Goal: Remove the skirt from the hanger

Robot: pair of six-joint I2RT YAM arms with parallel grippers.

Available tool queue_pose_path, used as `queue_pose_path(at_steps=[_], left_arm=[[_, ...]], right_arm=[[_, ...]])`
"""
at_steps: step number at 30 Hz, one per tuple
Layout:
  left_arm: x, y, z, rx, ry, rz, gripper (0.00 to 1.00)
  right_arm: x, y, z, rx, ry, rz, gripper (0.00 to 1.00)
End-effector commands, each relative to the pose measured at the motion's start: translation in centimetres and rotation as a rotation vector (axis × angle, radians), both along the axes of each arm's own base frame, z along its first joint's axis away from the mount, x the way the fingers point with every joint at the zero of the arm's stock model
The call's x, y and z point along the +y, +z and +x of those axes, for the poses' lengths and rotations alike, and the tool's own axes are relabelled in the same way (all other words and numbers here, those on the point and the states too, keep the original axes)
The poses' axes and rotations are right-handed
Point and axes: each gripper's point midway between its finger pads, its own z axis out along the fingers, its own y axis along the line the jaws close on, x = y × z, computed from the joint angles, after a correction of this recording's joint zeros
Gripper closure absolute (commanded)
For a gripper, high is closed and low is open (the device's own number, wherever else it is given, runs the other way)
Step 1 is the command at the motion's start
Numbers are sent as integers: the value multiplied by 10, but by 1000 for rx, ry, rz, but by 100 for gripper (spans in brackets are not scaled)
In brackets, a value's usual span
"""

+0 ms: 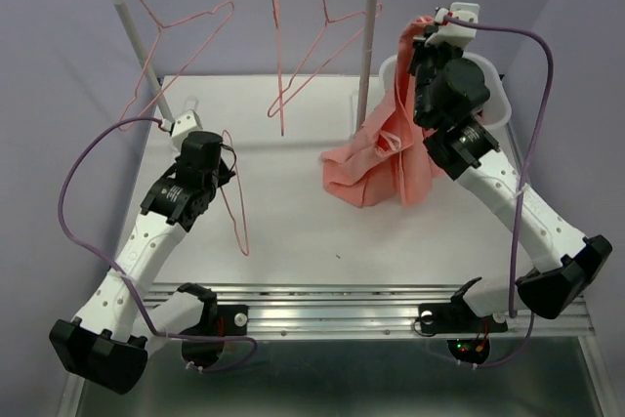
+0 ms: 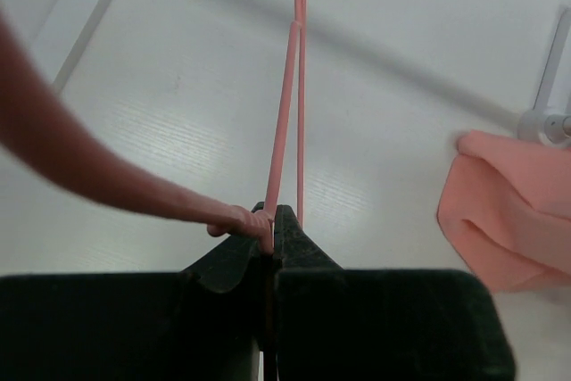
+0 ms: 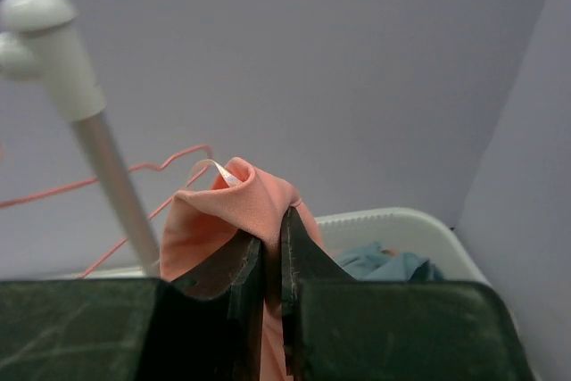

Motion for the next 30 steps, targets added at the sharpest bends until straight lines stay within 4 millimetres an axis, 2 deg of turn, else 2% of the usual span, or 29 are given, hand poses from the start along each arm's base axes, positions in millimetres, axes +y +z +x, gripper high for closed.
queue_pose_path(at_steps=[1,2,3,4,5,6,7,9,10,11,12,14,15,17,18,20,21,23,24,27,28,29,30], left_arm=[[-2,6,6,-49,10,-23,100],[-2,6,7,-52,13,-22,100],[-2,7,7,-55,13,-23,100],[-4,6,8,-60,5,-31,100],[-4,7,9,-62,2,-30,100],[-4,5,9,-60,0,-29,100],[-5,6,9,-66,0,-31,100],[-4,4,9,-64,4,-28,100],[-4,4,9,-64,4,-28,100],[-5,4,10,-68,1,-31,100],[-5,2,10,-64,-2,-31,100],[-6,1,11,-65,-4,-31,100],[-6,0,11,-63,-5,-31,100],[-6,0,11,-62,-5,-30,100],[-6,0,12,-62,-5,-28,100],[-6,1,12,-64,-3,-26,100],[-5,1,12,-64,-2,-25,100],[-6,0,13,-63,-2,-25,100],[-6,-1,13,-63,-2,-25,100],[-7,-1,15,-60,-3,-21,100],[-6,-1,15,-59,-1,-21,100],[-6,-3,15,-55,0,-18,100],[-6,-3,15,-54,-1,-19,100]], right_arm=[[-58,82,-3,-170,-127,62,99],[-72,91,2,-190,-156,51,99],[-82,119,-5,-251,-165,75,99],[-88,121,10,-257,-188,62,99],[-94,131,12,-278,-204,68,99],[-105,161,0,-349,-219,91,99],[-103,162,17,-354,-222,82,99],[-119,182,20,-408,-257,85,99],[-128,211,1,-493,-264,116,99],[-132,220,1,-522,-272,122,99],[-135,216,19,-527,-280,109,99],[-146,237,10,-621,-280,109,99],[-146,235,20,-635,-266,90,99],[-159,237,24,-684,-268,76,99],[-159,228,38,-672,-232,95,99],[-179,214,53,-650,-268,114,99],[-180,200,68,-613,-261,112,99],[-176,190,78,-582,-224,84,99],[-173,170,94,-531,-210,76,99],[-167,145,106,-466,-178,76,99],[-164,116,123,-398,-168,65,99],[-160,109,126,-379,-131,37,99],[-154,79,141,-317,-103,27,99]])
